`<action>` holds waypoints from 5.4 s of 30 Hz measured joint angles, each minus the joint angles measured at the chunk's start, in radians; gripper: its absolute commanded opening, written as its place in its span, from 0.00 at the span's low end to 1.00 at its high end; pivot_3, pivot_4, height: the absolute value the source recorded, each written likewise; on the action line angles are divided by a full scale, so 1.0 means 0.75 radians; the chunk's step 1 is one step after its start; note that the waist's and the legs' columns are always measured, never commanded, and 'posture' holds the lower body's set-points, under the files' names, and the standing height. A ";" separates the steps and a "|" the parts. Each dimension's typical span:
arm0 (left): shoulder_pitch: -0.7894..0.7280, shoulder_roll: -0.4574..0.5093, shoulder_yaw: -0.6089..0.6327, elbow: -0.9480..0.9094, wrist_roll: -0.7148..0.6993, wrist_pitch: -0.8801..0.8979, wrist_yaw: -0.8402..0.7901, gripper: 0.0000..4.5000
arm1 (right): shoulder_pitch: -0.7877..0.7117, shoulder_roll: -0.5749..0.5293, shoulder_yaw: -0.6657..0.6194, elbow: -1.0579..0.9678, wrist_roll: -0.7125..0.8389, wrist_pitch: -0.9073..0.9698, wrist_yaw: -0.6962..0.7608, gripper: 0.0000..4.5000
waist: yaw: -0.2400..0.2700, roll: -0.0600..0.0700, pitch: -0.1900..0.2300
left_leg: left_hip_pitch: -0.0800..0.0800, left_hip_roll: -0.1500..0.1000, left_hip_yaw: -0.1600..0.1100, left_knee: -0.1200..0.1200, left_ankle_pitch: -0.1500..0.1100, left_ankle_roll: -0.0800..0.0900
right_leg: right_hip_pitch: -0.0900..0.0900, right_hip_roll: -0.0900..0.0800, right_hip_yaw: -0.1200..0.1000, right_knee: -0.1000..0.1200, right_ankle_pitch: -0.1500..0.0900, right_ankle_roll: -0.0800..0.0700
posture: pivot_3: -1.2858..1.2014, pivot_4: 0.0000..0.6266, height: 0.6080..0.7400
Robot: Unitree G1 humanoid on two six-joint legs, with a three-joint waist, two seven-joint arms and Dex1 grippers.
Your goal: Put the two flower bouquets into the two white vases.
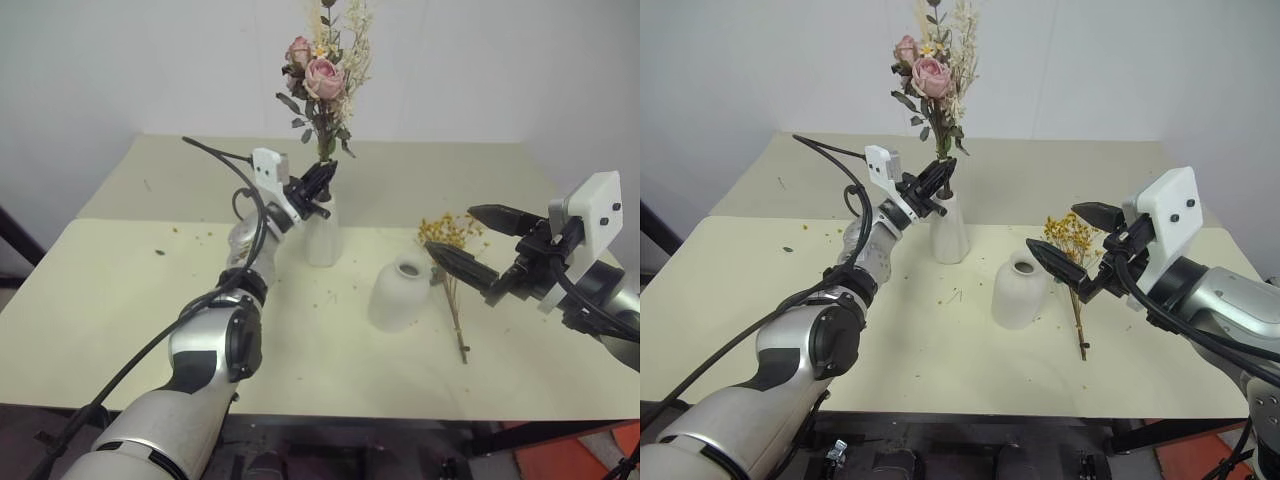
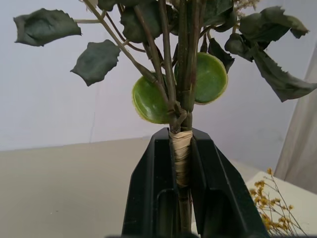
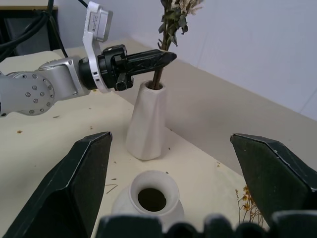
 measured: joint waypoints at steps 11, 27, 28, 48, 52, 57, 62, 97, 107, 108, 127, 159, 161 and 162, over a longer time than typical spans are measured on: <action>0.000 0.007 -0.001 0.005 -0.001 -0.007 -0.114 0.74 | 0.018 -0.019 0.002 0.000 -0.010 -0.002 0.014 1.00 | 0.000 0.000 0.000 | 0.000 0.000 0.000 0.000 0.000 0.000 | 0.000 0.000 0.000 0.000 0.000 0.000 | 0.52 0.24 1.00; 0.000 0.132 -0.217 0.001 0.183 -0.043 -0.179 1.00 | 0.001 -0.016 0.095 0.030 -0.097 -0.047 0.049 1.00 | -0.001 0.000 0.000 | 0.000 0.000 0.000 0.000 0.000 0.000 | 0.000 0.000 0.000 0.000 0.000 0.000 | 0.52 0.24 1.00; 0.000 0.135 -0.232 -0.004 0.196 -0.055 -0.192 1.00 | 0.001 -0.014 0.100 0.030 -0.102 -0.049 0.049 1.00 | 0.000 0.000 0.000 | 0.000 0.000 0.000 0.000 0.000 0.000 | 0.000 0.000 0.000 0.000 0.000 0.000 | 0.52 0.24 1.00; -0.090 0.317 -0.265 -0.101 0.159 0.062 -0.420 1.00 | 0.006 0.007 0.107 0.033 -0.130 -0.054 0.047 1.00 | -0.013 0.000 0.000 | 0.000 0.000 0.000 0.000 0.000 0.000 | 0.000 0.000 0.000 0.001 0.000 0.000 | 0.52 0.24 1.00; -0.083 0.377 -0.245 -0.179 0.104 0.122 -0.493 1.00 | 0.010 0.007 0.107 0.033 -0.136 -0.054 0.048 1.00 | -0.015 0.000 0.000 | 0.000 0.001 0.000 0.000 0.000 0.000 | 0.000 0.000 0.000 0.001 0.000 0.000 | 0.52 0.24 1.00; 0.006 0.524 -0.266 -0.354 0.083 0.204 -0.629 1.00 | 0.015 0.008 0.106 0.038 -0.142 -0.054 0.050 1.00 | -0.037 0.000 0.000 | 0.001 0.001 0.000 0.000 0.000 0.000 | 0.000 0.000 0.000 0.002 0.000 0.000 | 0.52 0.24 1.00; 0.094 0.656 -0.254 -0.460 0.048 0.303 -0.641 1.00 | 0.015 0.017 0.107 0.042 -0.143 -0.054 0.052 1.00 | -0.036 0.000 0.000 | 0.002 0.002 0.000 0.000 0.000 0.000 | 0.000 0.001 0.000 0.003 0.000 0.000 | 0.52 0.24 1.00; 0.717 0.681 -0.617 -1.711 -0.304 0.840 -0.783 1.00 | -0.549 -0.074 0.793 1.162 -0.586 0.372 0.398 1.00 | -0.060 0.001 0.000 | 0.003 0.003 0.002 0.001 0.000 0.001 | 0.000 0.001 0.002 0.003 -0.002 -0.003 | 0.52 0.24 1.00; 0.719 0.676 -0.633 -1.731 -0.305 0.841 -0.784 1.00 | -0.610 0.109 0.848 1.352 -0.772 0.251 0.485 0.63 | -0.066 0.001 0.000 | 0.004 0.003 0.001 0.001 0.000 0.001 | 0.000 0.002 0.002 0.004 -0.002 -0.003 | 0.52 0.24 1.00; 0.722 0.677 -0.633 -1.733 -0.305 0.841 -0.784 1.00 | -0.614 0.121 0.848 1.366 -0.787 0.238 0.487 0.55 | -0.066 0.001 0.000 | 0.004 0.003 0.001 0.001 0.000 0.001 | 0.000 0.002 0.002 0.004 -0.002 -0.003 | 0.52 0.24 1.00; 0.751 0.678 -0.633 -1.722 -0.292 0.786 -0.773 1.00 | -0.638 0.185 0.755 1.401 -1.045 0.125 0.364 0.01 | -0.064 0.002 0.000 | 0.003 0.002 0.001 0.001 0.000 0.001 | -0.001 0.001 0.002 0.004 -0.002 -0.003 | 0.52 0.24 1.00; 0.750 0.701 -0.590 -1.738 -0.315 0.873 -0.684 1.00 | -0.290 0.821 0.269 0.330 -0.528 -0.448 -0.094 0.01 | -0.066 0.004 0.001 | 0.006 0.003 0.001 -0.002 0.000 0.001 | -0.001 0.002 0.002 0.006 -0.002 -0.003 | 0.52 0.24 1.00; 0.752 0.704 -0.590 -1.738 -0.315 0.875 -0.684 1.00 | -0.276 0.843 0.274 0.334 -0.533 -0.479 -0.094 0.01 | -0.067 0.004 0.001 | 0.006 0.003 0.001 -0.002 0.000 0.001 | -0.001 0.003 0.002 0.007 -0.002 -0.003 | 0.52 0.24 1.00; 0.752 0.706 -0.590 -1.738 -0.315 0.875 -0.684 1.00 | -0.269 0.847 0.279 0.334 -0.534 -0.493 -0.094 0.01 | -0.066 0.004 0.001 | 0.006 0.003 0.001 -0.002 0.000 0.001 | 0.000 0.002 0.002 0.006 -0.002 -0.003 | 0.52 0.24 1.00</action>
